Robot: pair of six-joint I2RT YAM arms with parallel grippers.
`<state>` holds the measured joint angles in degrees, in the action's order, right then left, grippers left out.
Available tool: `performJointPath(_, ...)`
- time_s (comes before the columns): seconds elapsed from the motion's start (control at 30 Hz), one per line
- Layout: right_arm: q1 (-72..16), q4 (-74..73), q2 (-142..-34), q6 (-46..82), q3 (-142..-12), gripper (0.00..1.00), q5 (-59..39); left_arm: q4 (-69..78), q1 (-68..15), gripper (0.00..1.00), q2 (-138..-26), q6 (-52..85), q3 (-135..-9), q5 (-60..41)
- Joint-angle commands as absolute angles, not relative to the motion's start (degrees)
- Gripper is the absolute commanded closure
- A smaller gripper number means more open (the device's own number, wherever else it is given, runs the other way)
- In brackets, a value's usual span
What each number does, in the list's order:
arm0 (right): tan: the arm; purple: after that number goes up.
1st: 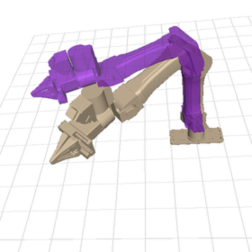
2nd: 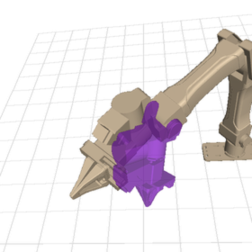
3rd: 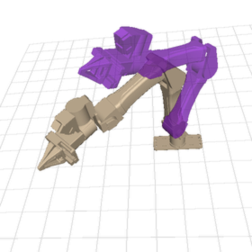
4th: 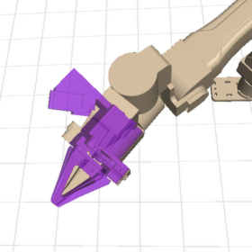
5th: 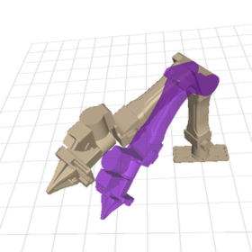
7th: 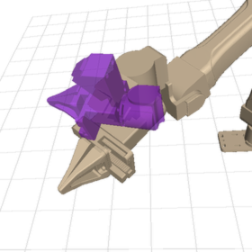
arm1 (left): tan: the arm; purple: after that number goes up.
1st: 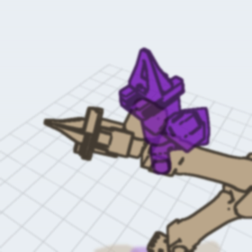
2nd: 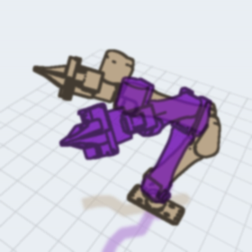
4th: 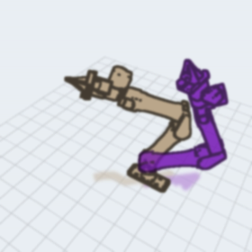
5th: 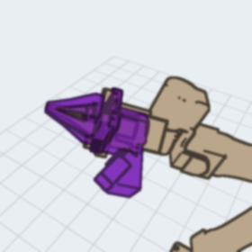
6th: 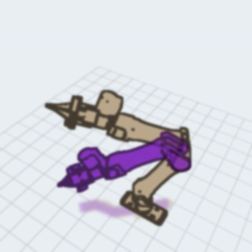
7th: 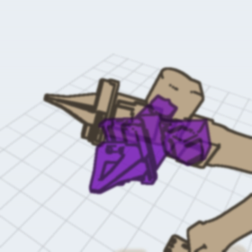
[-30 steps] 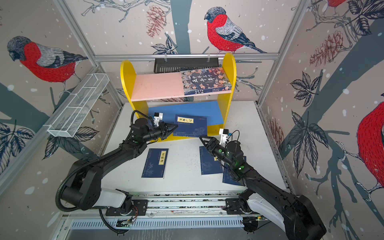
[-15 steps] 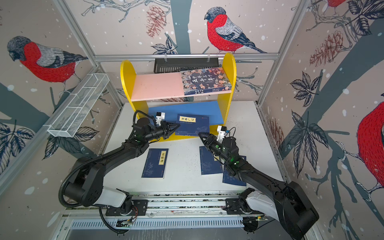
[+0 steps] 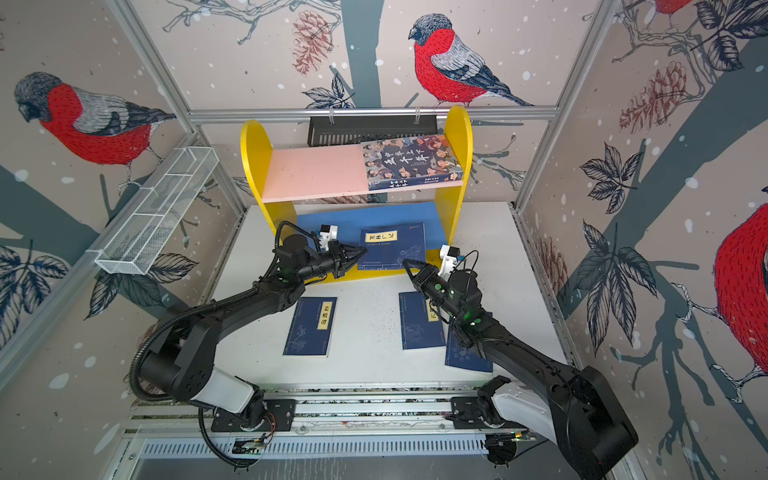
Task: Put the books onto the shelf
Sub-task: 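Slide the blue book deeper onto the blue shelf with both grippers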
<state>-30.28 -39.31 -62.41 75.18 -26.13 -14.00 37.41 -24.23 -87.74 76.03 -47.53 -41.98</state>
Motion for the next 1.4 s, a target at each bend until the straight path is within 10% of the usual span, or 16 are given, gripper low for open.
performJointPath(0.0, -28.73, -37.62, -62.52, 72.69, -26.46, 0.89, -11.69, 43.33, -24.26, 0.92, -87.71, 76.71, -47.2, -44.21)
performJointPath(0.3, -23.67, -37.14, -63.15, 72.0, -26.76, 0.9, -14.81, 37.26, -22.94, 0.27, -85.96, 74.32, -46.95, -42.77)
performJointPath(1.37, -11.69, -42.7, -81.23, 74.37, -32.38, 0.87, -27.84, 37.78, -19.05, 0.25, -73.49, 73.31, -38.98, -43.51)
